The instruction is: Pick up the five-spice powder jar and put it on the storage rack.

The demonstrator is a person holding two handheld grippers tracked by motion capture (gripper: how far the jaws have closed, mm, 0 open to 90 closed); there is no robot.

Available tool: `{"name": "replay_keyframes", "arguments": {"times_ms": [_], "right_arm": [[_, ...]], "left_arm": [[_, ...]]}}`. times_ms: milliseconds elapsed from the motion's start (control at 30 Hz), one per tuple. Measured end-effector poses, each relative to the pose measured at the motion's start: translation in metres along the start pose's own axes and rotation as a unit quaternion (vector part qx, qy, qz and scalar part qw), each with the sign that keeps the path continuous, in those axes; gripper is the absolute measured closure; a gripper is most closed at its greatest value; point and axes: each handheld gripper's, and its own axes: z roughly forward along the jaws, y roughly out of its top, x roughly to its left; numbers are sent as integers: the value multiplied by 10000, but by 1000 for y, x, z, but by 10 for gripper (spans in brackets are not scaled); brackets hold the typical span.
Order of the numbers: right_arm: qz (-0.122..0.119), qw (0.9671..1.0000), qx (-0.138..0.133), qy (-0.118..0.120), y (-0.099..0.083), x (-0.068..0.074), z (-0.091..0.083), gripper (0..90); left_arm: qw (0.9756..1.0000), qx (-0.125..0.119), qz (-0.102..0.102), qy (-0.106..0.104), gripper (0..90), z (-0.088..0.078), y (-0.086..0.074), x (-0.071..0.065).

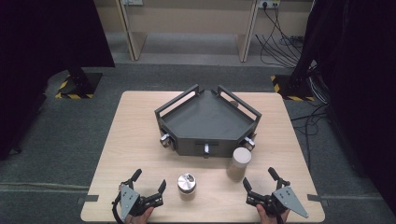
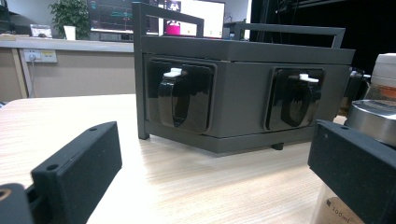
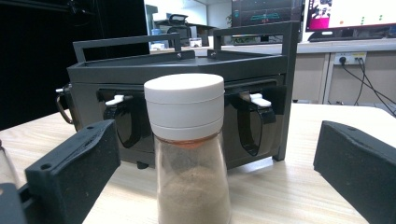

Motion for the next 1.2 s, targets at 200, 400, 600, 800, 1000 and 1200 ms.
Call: {"name": "replay_keyframes", "arguments": {"times_ms": [200,400,600,800,1000,1200], "right_arm": [[-26,10000,17,23,0,0,1,7],[-24,10000,23,23,0,0,1,7],[-21,10000,20,36,0,0,1,7],[-30,10000,26,46,0,0,1,7],[-22,10000,19,56,0,0,1,7],[-26,10000,27,56,0,-1,1,6]], "left_arm": [[10000,-1,-3,-3,20,0,0,0],[10000,4,-7,-13,20,0,0,1],[10000,-22,11,-20,19,-1,-1,1],[10000,-24,24,-26,15,-1,-1,0],[10000,-23,13,-42,12,-1,-1,1],[10000,-34,14,-23,9,-1,-1,1]]}}
